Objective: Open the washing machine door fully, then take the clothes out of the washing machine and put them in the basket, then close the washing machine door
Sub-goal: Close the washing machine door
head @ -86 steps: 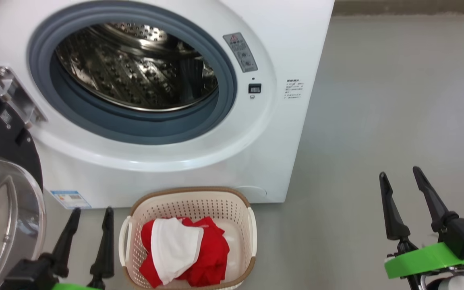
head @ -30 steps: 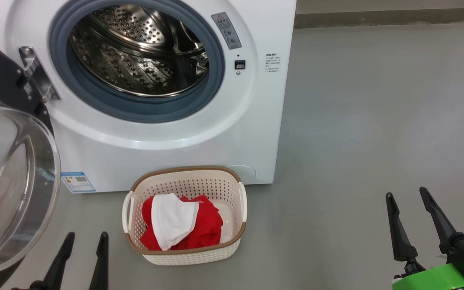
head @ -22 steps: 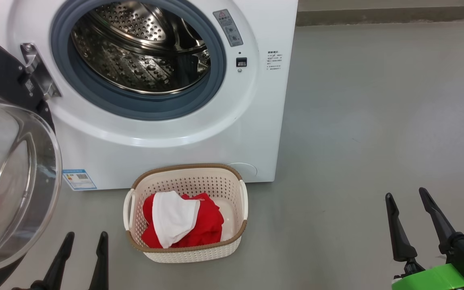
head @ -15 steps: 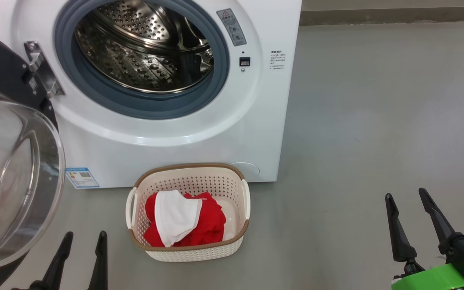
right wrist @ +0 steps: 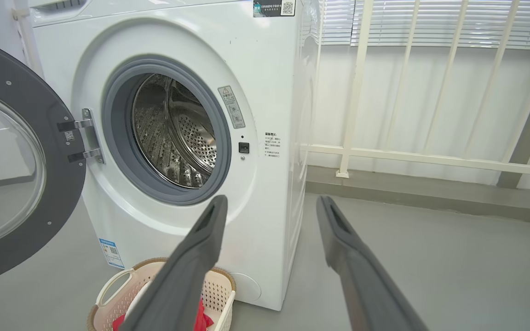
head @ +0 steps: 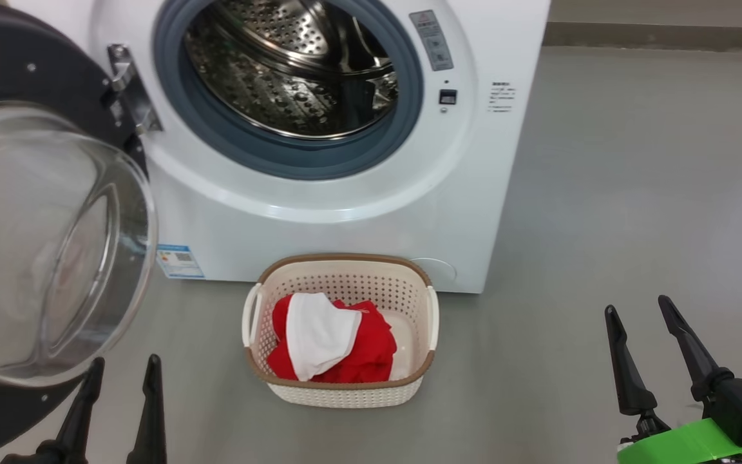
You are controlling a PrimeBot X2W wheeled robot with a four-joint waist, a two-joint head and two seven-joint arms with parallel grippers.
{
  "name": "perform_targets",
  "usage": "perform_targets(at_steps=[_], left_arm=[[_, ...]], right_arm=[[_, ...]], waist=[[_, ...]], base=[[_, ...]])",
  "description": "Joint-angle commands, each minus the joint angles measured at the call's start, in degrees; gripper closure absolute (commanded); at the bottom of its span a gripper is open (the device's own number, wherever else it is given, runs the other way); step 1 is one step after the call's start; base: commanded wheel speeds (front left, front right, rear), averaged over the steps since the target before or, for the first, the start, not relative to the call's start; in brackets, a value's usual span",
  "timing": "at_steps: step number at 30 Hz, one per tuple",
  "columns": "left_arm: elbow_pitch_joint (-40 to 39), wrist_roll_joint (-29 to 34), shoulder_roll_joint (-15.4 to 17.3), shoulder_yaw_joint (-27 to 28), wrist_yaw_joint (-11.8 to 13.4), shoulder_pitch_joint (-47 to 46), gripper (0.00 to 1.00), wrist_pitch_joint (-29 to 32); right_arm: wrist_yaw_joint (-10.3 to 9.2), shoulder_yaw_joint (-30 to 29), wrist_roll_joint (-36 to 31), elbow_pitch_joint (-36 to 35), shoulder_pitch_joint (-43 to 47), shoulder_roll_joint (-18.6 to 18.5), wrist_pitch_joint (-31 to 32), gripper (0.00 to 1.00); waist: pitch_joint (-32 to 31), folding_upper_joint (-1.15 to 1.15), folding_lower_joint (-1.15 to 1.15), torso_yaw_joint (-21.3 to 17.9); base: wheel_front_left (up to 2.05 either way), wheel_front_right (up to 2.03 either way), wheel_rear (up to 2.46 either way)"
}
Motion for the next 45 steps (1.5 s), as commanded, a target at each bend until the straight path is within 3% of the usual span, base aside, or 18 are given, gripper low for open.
perform_targets(at_steps=[1, 27, 32, 45], left_arm=[[-1.9, 0.37, 1.17, 2.33, 0.5, -2.84, 0.0, 0.0], [-4.9, 1.33, 2.36, 2.46, 3.52, -1.74, 0.0, 2.34], [-5.33, 2.14, 2.5, 2.5, 4.5, -1.77, 0.0, 2.24], [-6.29, 1.56, 2.09, 3.65, 5.98, -0.37, 0.0, 1.19]], right_arm=[[0.36, 1.49, -0.64, -1.66, -2.55, -0.76, -0.22, 0.0], [0.36, 5.06, -0.7, -1.07, -3.0, -0.76, -0.84, 0.0], [0.36, 6.37, -0.84, -0.96, -3.61, -0.76, -0.85, 0.0], [0.36, 7.97, -1.33, -0.08, -5.56, -0.76, -0.66, 0.0]], waist=[[0.1, 0.0, 0.0, 2.5], [-1.68, 0.0, 0.0, 21.59], [-1.56, 0.0, 0.0, 23.77], [-0.58, 0.0, 0.0, 24.29]], base=[[0.0, 0.0, 0.0], [0.0, 0.0, 0.0], [0.0, 0.0, 0.0], [0.0, 0.0, 0.0]])
